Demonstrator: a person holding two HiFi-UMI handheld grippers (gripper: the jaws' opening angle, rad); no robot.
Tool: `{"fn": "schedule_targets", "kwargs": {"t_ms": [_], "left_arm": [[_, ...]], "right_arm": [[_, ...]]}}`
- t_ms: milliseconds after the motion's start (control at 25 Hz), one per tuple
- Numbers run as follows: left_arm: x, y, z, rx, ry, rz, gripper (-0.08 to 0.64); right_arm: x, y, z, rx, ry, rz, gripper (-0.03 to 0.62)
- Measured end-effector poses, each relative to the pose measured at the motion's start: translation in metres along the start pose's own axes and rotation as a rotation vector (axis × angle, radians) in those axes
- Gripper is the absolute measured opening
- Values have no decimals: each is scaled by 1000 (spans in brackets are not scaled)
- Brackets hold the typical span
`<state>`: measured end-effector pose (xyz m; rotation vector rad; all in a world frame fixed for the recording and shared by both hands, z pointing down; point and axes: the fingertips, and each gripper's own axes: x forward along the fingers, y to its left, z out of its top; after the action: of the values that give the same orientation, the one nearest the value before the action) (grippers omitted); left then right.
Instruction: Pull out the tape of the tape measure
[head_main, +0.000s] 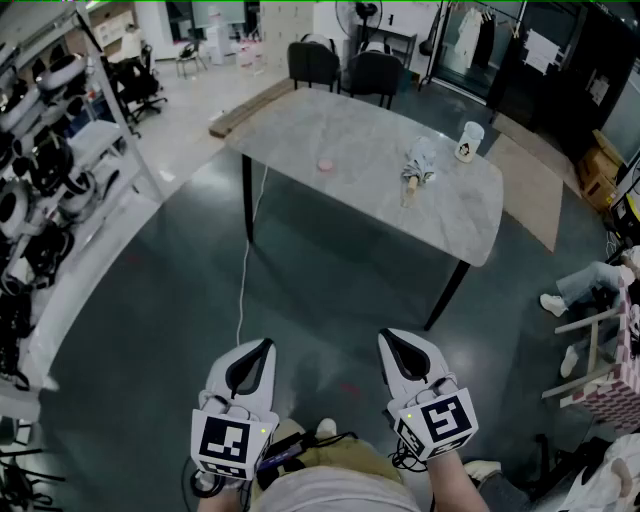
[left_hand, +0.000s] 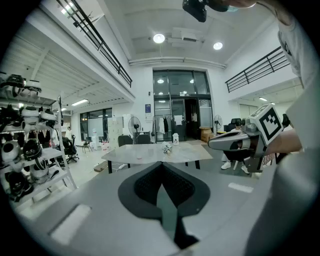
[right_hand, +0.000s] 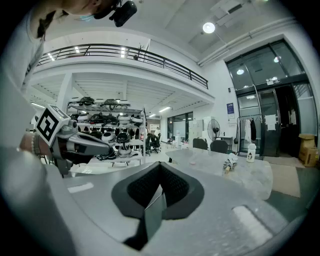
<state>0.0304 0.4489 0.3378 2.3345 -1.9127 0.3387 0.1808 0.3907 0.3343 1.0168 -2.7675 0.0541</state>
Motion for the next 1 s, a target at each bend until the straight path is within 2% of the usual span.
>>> {"fn": "schedule_targets", "kwargs": {"t_ms": [760,920,1000], "left_arm": [[5,-4,5,-10,-12,3,11],[5,-3,6,-34,1,39,5],[5,-3,8,-22,-21,37,7]], "right_arm": [[-1,-4,-5,29,-4,15,0],[-2,-2,-2,33,-10,34,0],[-2,1,1,30,-17,49,42]]}}
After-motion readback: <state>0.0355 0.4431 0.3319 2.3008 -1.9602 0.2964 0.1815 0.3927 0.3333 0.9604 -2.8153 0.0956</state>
